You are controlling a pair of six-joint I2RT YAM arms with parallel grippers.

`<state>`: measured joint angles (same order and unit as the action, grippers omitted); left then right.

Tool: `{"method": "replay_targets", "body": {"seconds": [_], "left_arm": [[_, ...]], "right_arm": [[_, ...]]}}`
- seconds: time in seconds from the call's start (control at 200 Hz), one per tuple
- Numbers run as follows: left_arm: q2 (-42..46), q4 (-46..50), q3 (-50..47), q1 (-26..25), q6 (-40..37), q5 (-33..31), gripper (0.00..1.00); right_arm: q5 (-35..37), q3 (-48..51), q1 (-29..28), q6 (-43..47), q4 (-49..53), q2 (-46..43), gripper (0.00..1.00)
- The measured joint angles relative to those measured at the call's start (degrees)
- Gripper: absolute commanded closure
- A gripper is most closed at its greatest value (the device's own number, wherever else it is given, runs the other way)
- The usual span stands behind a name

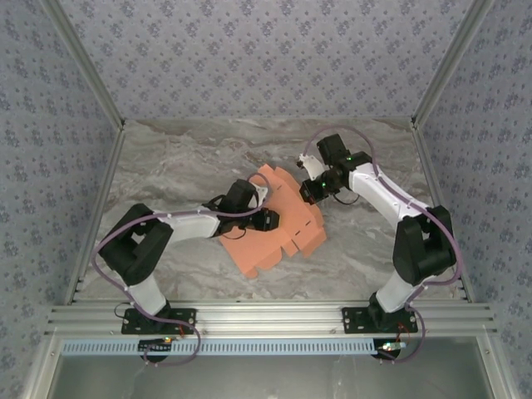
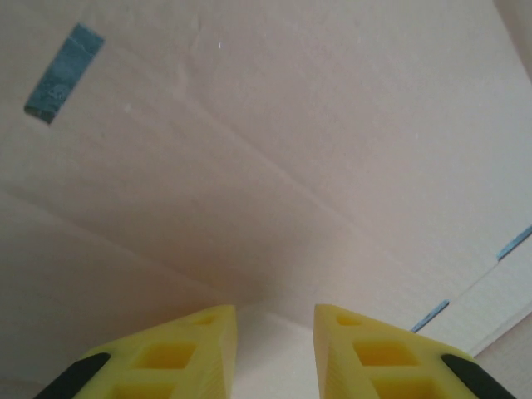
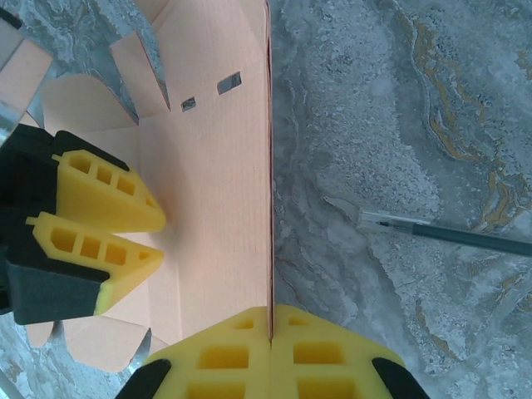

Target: Fold the paper box

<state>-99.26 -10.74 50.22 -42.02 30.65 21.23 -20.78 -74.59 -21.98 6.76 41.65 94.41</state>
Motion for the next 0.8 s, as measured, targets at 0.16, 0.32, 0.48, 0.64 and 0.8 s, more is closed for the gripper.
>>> {"method": "replay_targets", "body": {"seconds": [0.16, 0.32, 0.48, 0.64, 0.8], "left_arm": [[-2.12, -1.97, 0.11, -0.02, 1.18, 0.00, 0.75], [-2.56, -2.95, 0.07, -0.02, 2.05, -0.02, 0.75], [-2.56, -3.34, -0.37, -0.11, 2.47, -0.02, 0.74], [-2.56, -4.28, -1.90, -0.11, 2.69, -0.35, 0.73], [-4.35, -7.82, -2.91, -0.13, 4.24, -0.87, 0.75]], "right_arm": [[-0.02, 0.02, 0.00, -0.39, -0.02, 0.24, 1.00], [0.15, 0.00, 0.00, -0.39, -0.04, 0.26, 1.00], [0.26, 0.00, 0.00, -0.39, -0.04, 0.37, 1.00], [0.42, 0.00, 0.00, -0.42, -0.17, 0.79, 1.00], [0.59, 0.02, -0.04, -1.05, -0.83, 1.44, 1.00]]}}
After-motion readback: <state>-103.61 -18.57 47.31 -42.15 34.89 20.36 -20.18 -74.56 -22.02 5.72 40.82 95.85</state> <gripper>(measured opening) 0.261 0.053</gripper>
